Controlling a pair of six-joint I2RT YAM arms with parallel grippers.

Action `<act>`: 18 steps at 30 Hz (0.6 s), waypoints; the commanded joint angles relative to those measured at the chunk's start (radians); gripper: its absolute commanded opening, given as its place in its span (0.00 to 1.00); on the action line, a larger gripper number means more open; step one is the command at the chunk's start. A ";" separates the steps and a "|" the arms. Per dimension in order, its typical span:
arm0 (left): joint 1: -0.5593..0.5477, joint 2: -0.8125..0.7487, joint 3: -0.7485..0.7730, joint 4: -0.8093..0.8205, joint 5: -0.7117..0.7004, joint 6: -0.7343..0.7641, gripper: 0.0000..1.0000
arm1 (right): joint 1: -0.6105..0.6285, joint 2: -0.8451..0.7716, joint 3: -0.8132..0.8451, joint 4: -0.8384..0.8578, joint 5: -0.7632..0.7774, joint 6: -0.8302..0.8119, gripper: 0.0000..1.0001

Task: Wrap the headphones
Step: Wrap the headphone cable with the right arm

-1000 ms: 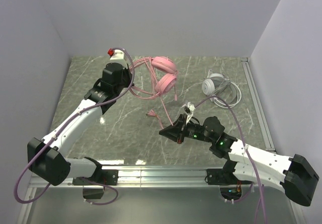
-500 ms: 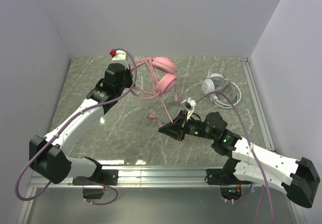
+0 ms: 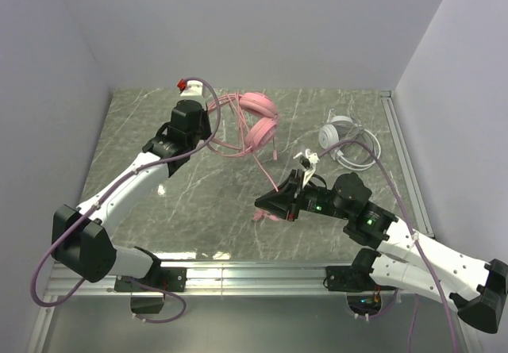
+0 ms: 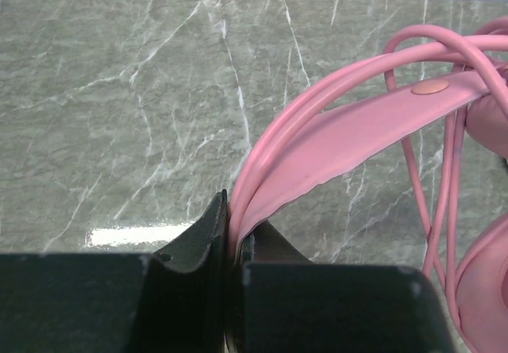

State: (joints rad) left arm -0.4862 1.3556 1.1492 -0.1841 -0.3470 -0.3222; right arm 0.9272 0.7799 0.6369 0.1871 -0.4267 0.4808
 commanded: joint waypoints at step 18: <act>-0.003 0.066 0.017 0.169 -0.121 0.069 0.00 | 0.016 -0.036 0.326 -0.326 0.094 -0.087 0.15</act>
State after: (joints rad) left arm -0.4862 1.4315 1.1492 -0.1551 -0.4141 -0.2634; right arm 0.9310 0.7567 0.8787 -0.1097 -0.3500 0.4213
